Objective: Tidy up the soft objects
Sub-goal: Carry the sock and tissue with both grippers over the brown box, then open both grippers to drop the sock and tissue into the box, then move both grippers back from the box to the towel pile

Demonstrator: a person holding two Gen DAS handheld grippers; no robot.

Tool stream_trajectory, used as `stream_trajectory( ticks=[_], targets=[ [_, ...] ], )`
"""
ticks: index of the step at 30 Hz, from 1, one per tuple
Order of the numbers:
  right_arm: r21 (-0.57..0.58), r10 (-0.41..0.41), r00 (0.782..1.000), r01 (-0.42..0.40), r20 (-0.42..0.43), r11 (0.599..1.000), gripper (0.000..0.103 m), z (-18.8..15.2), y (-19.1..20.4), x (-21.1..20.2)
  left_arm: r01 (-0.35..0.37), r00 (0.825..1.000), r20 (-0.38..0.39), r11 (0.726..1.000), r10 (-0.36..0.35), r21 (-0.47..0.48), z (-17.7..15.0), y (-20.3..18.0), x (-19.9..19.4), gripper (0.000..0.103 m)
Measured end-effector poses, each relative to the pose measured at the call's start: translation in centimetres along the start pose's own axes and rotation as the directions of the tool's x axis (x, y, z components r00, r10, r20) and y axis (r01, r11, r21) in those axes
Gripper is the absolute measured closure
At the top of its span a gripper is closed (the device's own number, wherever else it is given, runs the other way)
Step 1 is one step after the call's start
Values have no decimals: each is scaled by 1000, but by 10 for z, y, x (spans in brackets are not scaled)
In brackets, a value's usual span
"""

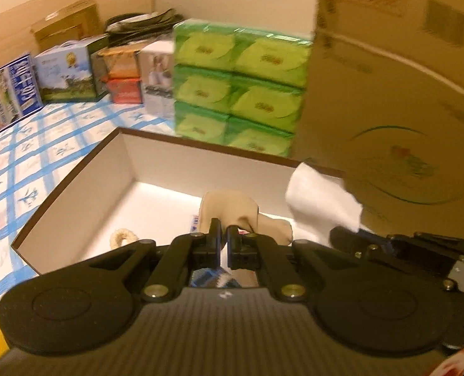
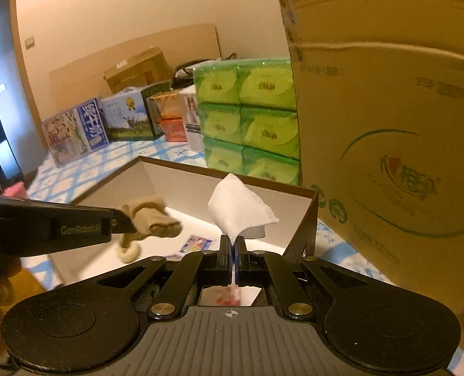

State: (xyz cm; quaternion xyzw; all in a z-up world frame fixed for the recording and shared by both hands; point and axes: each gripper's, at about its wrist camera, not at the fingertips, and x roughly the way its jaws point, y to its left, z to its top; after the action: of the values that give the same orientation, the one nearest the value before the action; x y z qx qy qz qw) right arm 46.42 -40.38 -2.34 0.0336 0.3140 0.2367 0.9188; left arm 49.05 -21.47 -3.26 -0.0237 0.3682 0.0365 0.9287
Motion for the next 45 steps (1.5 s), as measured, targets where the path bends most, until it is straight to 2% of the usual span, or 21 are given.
stream_trajectory(
  ticks=[4, 6, 8, 10, 14, 20, 30, 38, 45],
  targets=[
    [-35, -3, 999, 2, -47, 999, 100, 2, -4, 26, -34, 999, -33, 999, 34, -1, 2, -2, 21, 93],
    [-58, -19, 998, 16, -57, 998, 95, 1, -5, 33, -45, 998, -39, 999, 45, 0, 1, -2, 26, 91],
    [-71, -26, 998, 22, -59, 997, 74, -2, -6, 33, -52, 998, -32, 999, 53, 10, 0, -2, 26, 88],
    [-78, -16, 999, 12, -49, 997, 66, -6, -7, 30, -53, 998, -33, 999, 53, 4, -2, -1, 27, 81],
    [-93, -10, 999, 6, -42, 996, 65, -9, -3, 22, -56, 998, -35, 998, 56, -10, -6, 3, 23, 79],
    [-75, -7, 1000, 6, -11, 997, 65, -8, 2, 2, -18, 999, -39, 1000, 17, -6, -16, 1, 5, 77],
    [35, -21, 999, 20, 50, 999, 62, -24, 16, -78, 86, 996, 11, 996, -86, 15, -35, -5, -68, 75],
    [141, -48, 996, 36, 80, 989, 49, -49, 37, -151, 211, 976, 42, 975, -214, 76, -71, 5, -146, 74],
    [177, -81, 993, 64, 91, 982, 46, -69, 71, -202, 270, 960, 32, 953, -277, 139, -103, 37, -200, 73]
  ],
)
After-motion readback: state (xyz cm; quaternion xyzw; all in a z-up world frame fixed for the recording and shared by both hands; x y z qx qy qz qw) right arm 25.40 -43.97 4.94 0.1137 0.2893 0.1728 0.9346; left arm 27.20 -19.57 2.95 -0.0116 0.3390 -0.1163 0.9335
